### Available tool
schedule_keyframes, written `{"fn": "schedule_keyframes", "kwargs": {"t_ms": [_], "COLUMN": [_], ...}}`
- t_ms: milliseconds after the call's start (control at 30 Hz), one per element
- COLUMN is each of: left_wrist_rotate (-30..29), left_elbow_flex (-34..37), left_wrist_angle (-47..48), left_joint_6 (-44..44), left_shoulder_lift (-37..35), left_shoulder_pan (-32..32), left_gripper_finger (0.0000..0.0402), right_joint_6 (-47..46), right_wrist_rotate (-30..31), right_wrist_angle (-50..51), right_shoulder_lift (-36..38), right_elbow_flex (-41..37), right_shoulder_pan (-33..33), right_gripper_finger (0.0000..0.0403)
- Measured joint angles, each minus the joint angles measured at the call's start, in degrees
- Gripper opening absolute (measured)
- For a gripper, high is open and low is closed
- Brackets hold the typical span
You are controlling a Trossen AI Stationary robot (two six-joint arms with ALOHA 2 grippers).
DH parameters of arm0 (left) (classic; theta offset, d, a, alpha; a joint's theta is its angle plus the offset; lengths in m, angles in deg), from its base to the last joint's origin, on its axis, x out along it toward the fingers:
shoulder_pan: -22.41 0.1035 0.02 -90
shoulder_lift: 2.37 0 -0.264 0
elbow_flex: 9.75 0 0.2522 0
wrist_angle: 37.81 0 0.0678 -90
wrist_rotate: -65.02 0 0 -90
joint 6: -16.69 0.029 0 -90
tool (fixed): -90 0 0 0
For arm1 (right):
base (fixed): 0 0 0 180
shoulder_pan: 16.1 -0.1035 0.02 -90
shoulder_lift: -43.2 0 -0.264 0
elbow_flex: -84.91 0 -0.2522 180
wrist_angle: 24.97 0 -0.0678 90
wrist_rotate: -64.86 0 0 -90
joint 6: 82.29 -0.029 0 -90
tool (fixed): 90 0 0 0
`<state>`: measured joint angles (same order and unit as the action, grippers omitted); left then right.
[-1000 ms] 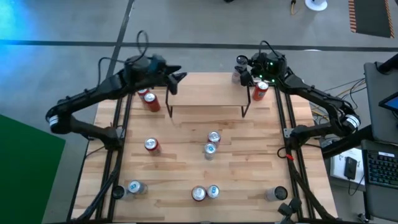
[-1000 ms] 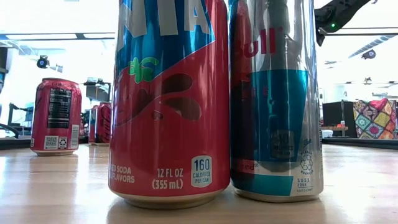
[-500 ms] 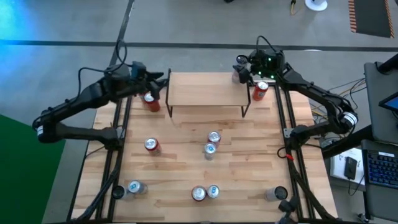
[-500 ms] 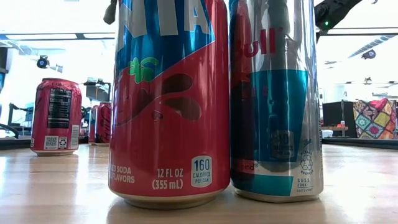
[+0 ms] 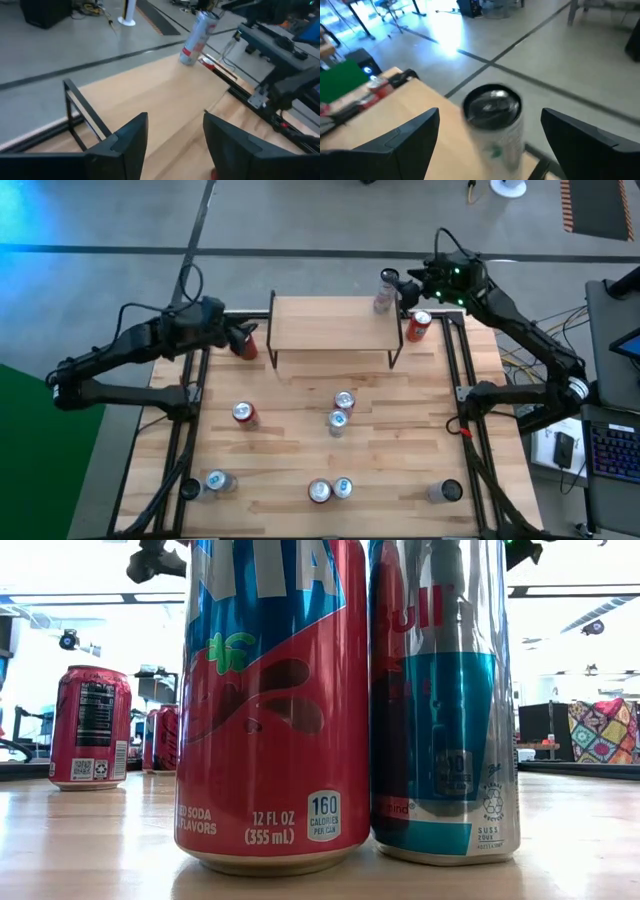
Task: Place canned beverage on shelf
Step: Put the left white pink can aligned with the other white pink soda can on the shelf
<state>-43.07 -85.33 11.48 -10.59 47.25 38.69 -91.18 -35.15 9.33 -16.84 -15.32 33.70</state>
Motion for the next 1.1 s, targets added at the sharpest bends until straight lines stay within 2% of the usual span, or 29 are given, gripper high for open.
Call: {"fn": "schedule_keyframes", "kwargs": {"t_ms": [67, 133, 233, 333, 433, 500, 633, 700, 800, 900, 1100], "left_wrist_rotate": [-0.3, -3.54, -7.83, -8.02, -7.94, -7.83, -5.66, -4.62, -3.03, -0.55, 3.31], "left_elbow_flex": [2.48, 5.57, 10.22, 13.44, 13.56, 11.52, 3.94, 0.78, -2.03, -2.17, -0.36], "left_wrist_angle": [-0.59, -1.88, -5.82, -9.82, -8.99, -2.48, 16.87, 22.36, 27.02, 30.94, 33.9], "left_joint_6": [-1.15, -2.31, -3.99, -6.26, -8.71, -11.37, -19.16, -22.72, -28.11, -37.05, -52.91], "left_shoulder_lift": [0.04, 0.52, 1.01, 1.17, 0.99, 0.8, 1.29, 1.54, 1.7, 1.68, 1.79], "left_shoulder_pan": [-2.16, -5.01, -9.15, -12.21, -15.79, -18.38, -24.2, -27.96, -34.04, -40.54, -53.66], "left_gripper_finger": [0.0169, 0.0164, 0.0155, 0.0147, 0.014, 0.0135, 0.0126, 0.0123, 0.0124, 0.0132, 0.019], "right_joint_6": [-1.66, -2.55, -2.1, -2.09, -4.26, -6.68, -11.49, -13.5, -16.41, -18.91, -21.17], "right_wrist_rotate": [-0.06, 0.62, 5.71, 10.93, 13.75, 14.61, 14.74, 16.04, 18.95, 20.65, 23.13], "right_wrist_angle": [1.23, 2.56, 6.12, 11.23, 14.34, 14.67, 14.7, 14.7, 14.39, 13.04, 6.32], "right_shoulder_lift": [1.92, 3.81, 6.45, 8.31, 9.35, 9.81, 9.76, 9.4, 7.98, 5.7, -0.9], "right_elbow_flex": [-0.61, -1.51, -2.43, -2.62, -2.7, -2.7, -2.7, -2.7, -2.7, -2.81, -2.81], "right_shoulder_pan": [-1.6, -3.8, -8.12, -12.41, -16.5, -19.1, -23.74, -26.08, -30.0, -33.86, -41.71], "right_gripper_finger": [0.0338, 0.0338, 0.0338, 0.0338, 0.0338, 0.0338, 0.0332, 0.0329, 0.0329, 0.0329, 0.0329]}}
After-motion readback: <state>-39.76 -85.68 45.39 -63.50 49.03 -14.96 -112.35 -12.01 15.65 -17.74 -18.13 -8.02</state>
